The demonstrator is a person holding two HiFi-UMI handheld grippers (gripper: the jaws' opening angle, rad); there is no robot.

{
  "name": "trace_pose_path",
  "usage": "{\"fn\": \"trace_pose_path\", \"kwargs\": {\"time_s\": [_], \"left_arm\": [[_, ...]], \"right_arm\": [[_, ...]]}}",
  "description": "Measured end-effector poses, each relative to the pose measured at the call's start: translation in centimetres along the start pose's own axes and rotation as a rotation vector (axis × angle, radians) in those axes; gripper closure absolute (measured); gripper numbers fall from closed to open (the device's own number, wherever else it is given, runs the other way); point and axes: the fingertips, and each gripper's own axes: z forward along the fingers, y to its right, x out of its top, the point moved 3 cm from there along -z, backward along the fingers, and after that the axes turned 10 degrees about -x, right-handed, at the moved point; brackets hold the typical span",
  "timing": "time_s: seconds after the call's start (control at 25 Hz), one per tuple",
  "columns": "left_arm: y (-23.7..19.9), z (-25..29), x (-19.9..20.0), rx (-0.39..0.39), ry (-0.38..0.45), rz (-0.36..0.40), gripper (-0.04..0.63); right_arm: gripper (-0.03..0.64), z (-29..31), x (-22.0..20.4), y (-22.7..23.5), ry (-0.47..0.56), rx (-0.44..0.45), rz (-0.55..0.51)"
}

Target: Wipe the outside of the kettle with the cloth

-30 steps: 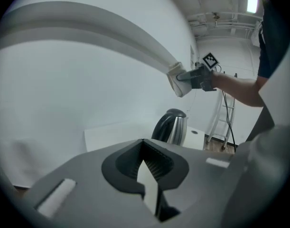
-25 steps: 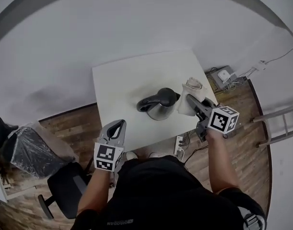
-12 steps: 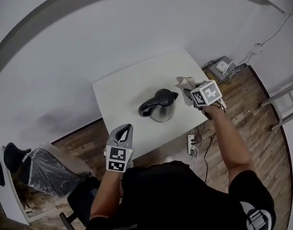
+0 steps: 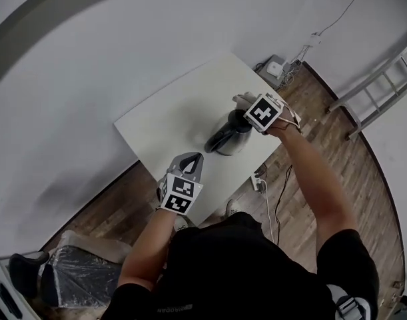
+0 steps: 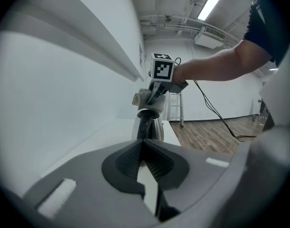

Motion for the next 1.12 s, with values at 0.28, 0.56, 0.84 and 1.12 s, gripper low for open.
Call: {"fn": "trace_pose_path", "kwargs": {"time_s": [0.28,0.56,0.84,1.12], "left_arm": [[-1.3,-1.9,-1.9,-0.032,0.04,-0.07,0.589],[-1.1,-2.6,-3.9,-0.035,0.048,-0.102,0.589],[-2.1,-4.3,-5.1,0.018,0.073,-0.167,0.589],[-2.9,-6.2,-5.8,0.065,0.063,-0.181,0.589]], "right_arm": [[0.52,-1.9,3.0,-6.1,-0.016,-0.288,-0.383],[0.52,-2.4,2.9,-11.2,0.078,-0.51,-0.695],[0.52,-2.7,4.4,-17.4,0.162,-0.527,-0.923],[0.52,-1.1,5.0,-22.7,0.28,-0.506,-1.091]]}}
